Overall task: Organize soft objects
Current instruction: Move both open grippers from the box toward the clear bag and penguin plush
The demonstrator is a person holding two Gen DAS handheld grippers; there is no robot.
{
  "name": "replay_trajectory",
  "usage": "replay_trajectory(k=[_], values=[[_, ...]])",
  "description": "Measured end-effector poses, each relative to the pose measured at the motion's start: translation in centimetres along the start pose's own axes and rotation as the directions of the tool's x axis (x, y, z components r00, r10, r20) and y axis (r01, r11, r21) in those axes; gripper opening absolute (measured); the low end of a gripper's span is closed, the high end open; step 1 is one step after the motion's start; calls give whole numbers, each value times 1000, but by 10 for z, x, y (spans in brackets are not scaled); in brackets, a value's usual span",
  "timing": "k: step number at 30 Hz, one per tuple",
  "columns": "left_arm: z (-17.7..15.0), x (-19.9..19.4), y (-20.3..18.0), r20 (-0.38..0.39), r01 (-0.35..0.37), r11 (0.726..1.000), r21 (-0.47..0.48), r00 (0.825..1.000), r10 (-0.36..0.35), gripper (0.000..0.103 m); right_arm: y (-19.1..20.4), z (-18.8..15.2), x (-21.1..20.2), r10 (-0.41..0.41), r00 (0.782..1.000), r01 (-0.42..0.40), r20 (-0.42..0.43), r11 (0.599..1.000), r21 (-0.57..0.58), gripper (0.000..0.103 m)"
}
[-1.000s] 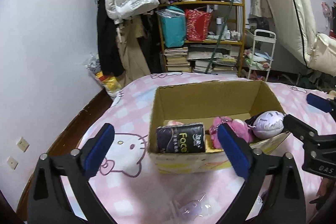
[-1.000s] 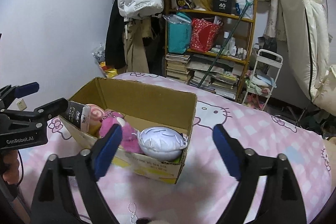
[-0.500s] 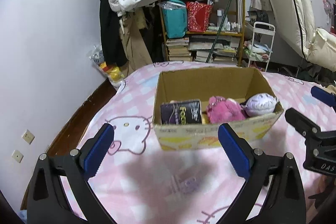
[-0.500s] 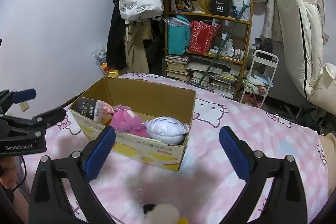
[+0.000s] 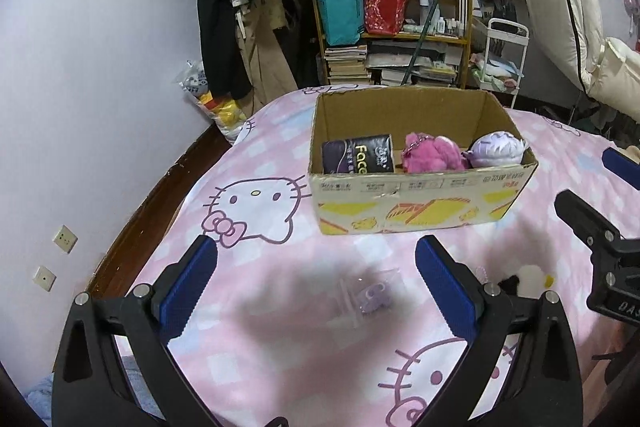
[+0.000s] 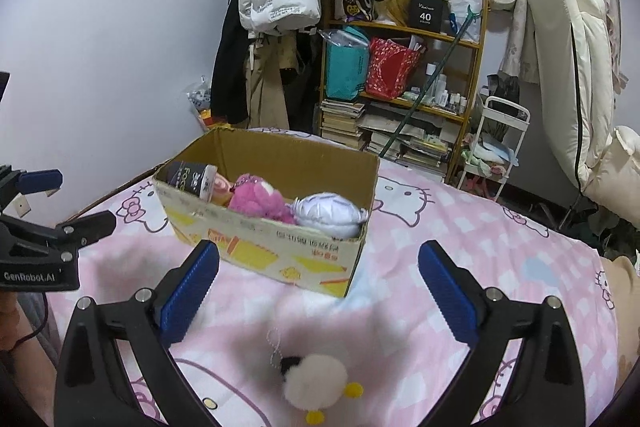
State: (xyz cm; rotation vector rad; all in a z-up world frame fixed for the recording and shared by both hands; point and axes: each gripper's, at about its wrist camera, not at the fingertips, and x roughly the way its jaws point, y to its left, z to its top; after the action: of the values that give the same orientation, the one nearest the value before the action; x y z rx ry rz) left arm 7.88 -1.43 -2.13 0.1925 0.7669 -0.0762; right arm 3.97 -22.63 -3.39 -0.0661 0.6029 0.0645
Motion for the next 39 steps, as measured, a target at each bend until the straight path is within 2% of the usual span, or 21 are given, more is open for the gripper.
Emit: replay_trajectory(k=[7,13,21,34,39], values=[[-1,13,7,-60,19,999,-33,998,-21,98,8,-11,5,18,998,-19,-52,1000,-11,103],[-1,34,9,-115,69,995,-72,990,-77,98,12,-15,18,9,996,-13,-84,999,-48,103],[-3,64,6,-198,82,992,-94,975,-100,98,4,-25,40,37,981,-36,-191,999,10,103],[-9,98,-15,-298,113,991,-68,946,-128,98,-32,-44,72,110,934,-31,-340,973,231,103],[-12,109,-24,-342,127,991,-47,930,-136,98,-40,-53,84,138,905,-19,-402,958,285,103]])
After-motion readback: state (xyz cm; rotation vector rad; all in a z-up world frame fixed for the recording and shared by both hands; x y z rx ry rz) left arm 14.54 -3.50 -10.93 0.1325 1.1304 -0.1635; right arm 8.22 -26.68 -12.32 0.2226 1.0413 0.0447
